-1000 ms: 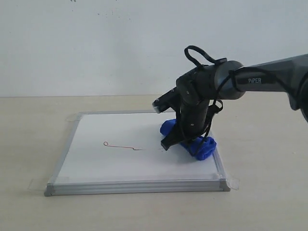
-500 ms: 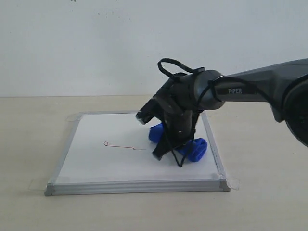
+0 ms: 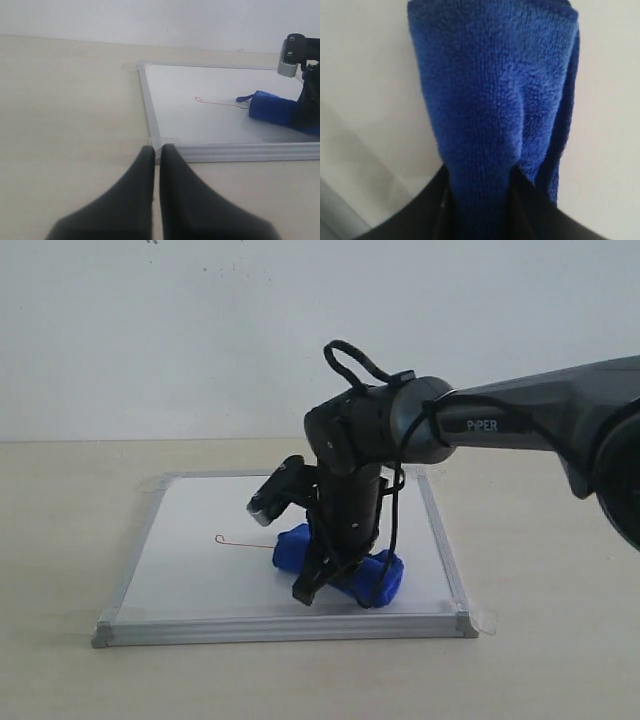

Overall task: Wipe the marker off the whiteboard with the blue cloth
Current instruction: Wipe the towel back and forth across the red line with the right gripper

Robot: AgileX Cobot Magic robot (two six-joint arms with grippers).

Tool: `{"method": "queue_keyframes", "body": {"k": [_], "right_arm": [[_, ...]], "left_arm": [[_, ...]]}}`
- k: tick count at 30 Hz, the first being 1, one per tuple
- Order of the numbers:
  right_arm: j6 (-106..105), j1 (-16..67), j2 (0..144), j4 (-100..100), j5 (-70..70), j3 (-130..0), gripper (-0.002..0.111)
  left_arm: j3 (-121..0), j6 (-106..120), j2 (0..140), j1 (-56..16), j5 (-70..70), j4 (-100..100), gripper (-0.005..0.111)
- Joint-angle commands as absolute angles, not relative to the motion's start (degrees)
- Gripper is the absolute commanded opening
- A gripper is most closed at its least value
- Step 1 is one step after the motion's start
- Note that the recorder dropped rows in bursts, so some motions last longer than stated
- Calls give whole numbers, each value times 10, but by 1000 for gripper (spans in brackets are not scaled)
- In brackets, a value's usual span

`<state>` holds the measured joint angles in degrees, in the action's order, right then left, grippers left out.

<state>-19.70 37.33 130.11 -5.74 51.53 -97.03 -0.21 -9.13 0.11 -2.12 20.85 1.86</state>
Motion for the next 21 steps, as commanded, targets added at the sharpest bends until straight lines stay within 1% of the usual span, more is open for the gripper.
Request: {"method": "queue_keyframes", "body": {"k": [1, 4, 7, 10, 12, 15, 16, 18, 21], "right_arm": [[-103, 380, 1327, -107, 495, -956, 0], [35, 360, 1327, -291, 493, -956, 0], [102, 336, 1327, -358, 499, -956, 0], [111, 330, 1327, -327, 493, -956, 0], [79, 344, 1332, -288, 488, -956, 0], [-26, 389, 1339, -181, 484, -956, 0], [-74, 412, 1338, -111, 485, -956, 0], [-139, 441, 1329, -63, 505, -968, 0], [-131, 427, 1330, -72, 511, -1003, 0]], "left_arm": [[0, -95, 0, -23, 206, 22, 4], [0, -95, 0, -23, 206, 22, 4], [0, -95, 0, -23, 206, 22, 4], [0, -95, 0, -23, 206, 22, 4], [0, -95, 0, -23, 206, 22, 4], [0, -95, 0, -23, 206, 22, 4], [0, -95, 0, -23, 206, 22, 4], [0, -95, 0, -23, 206, 22, 4], [0, -95, 0, -23, 206, 22, 4]]}}
